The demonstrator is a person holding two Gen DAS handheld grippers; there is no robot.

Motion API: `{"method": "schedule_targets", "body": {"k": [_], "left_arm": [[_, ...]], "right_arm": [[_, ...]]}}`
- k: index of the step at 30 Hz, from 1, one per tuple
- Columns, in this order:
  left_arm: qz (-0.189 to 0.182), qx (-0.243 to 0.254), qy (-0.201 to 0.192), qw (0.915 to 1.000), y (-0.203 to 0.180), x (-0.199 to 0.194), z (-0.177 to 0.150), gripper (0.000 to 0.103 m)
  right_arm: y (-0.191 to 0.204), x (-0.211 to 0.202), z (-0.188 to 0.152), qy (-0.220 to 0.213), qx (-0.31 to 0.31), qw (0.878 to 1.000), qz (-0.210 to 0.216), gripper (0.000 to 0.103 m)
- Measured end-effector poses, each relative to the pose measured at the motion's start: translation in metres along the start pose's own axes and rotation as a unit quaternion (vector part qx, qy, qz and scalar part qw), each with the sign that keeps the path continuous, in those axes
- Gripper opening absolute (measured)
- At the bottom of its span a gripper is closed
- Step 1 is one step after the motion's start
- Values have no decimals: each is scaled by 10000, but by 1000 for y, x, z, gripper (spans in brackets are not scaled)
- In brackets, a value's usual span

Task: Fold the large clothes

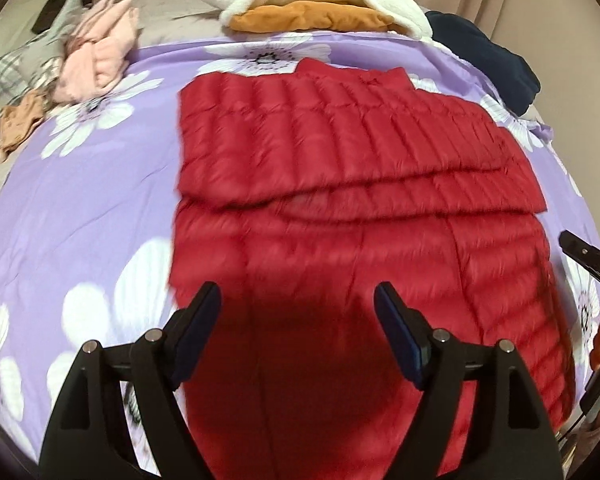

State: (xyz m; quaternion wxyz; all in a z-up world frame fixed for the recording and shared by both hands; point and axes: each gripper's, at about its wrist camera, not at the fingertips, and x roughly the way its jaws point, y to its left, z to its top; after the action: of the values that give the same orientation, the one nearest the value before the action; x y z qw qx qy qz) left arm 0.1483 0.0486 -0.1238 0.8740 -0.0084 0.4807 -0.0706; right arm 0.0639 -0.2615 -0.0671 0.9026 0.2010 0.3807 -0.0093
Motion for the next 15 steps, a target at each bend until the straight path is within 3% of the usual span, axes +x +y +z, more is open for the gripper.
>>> {"method": "schedule_targets", "body": {"k": [15], "left_arm": [[99, -331, 384, 9987, 17, -17, -87, 80]], "right_arm": [[-16, -22, -51, 398, 264, 9989, 31, 55]]}}
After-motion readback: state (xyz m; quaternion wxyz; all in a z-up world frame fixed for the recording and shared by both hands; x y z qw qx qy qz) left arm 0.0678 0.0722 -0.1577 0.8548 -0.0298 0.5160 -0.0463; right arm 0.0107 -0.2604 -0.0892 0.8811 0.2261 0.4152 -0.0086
